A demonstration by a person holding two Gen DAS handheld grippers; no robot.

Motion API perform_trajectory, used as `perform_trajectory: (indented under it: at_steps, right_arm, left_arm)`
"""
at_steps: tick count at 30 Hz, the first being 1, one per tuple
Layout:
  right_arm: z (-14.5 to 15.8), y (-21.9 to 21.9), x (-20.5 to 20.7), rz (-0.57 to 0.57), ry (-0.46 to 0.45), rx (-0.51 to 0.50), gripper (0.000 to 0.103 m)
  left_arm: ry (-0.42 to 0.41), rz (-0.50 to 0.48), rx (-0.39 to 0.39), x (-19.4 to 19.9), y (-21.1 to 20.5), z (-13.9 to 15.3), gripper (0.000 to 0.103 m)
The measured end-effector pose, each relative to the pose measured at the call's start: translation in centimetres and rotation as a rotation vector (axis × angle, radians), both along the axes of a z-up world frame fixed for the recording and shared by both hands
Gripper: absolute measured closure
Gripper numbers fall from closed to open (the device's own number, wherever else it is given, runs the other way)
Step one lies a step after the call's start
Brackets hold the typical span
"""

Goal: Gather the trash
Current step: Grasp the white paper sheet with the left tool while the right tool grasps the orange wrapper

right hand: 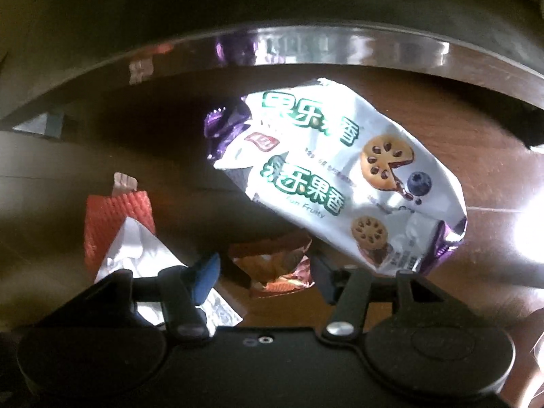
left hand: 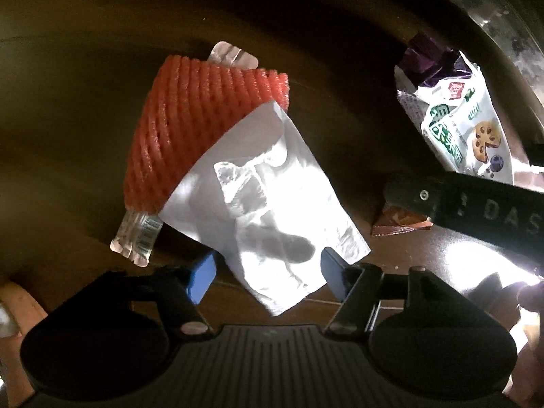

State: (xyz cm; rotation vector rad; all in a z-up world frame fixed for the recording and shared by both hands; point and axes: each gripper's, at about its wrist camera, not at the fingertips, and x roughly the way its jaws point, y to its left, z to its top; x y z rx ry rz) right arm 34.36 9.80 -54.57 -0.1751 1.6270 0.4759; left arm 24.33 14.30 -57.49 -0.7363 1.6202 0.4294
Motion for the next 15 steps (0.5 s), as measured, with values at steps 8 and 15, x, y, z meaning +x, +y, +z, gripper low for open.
perform_trajectory:
  at_steps: [8,15]
  right_arm:
    - [-0.5,0.3,-0.5,0.006,-0.009,-0.012,0.054]
    - [-0.3,-0.1,-0.9,-0.005,-0.018,-0.02,0.058]
  left_arm:
    - [-0.011,0.012,0.002,-0.7,0.7,0.8,0.081]
    - [-0.049,0.011,-0.003,-1.0,1.5,1.5,0.099]
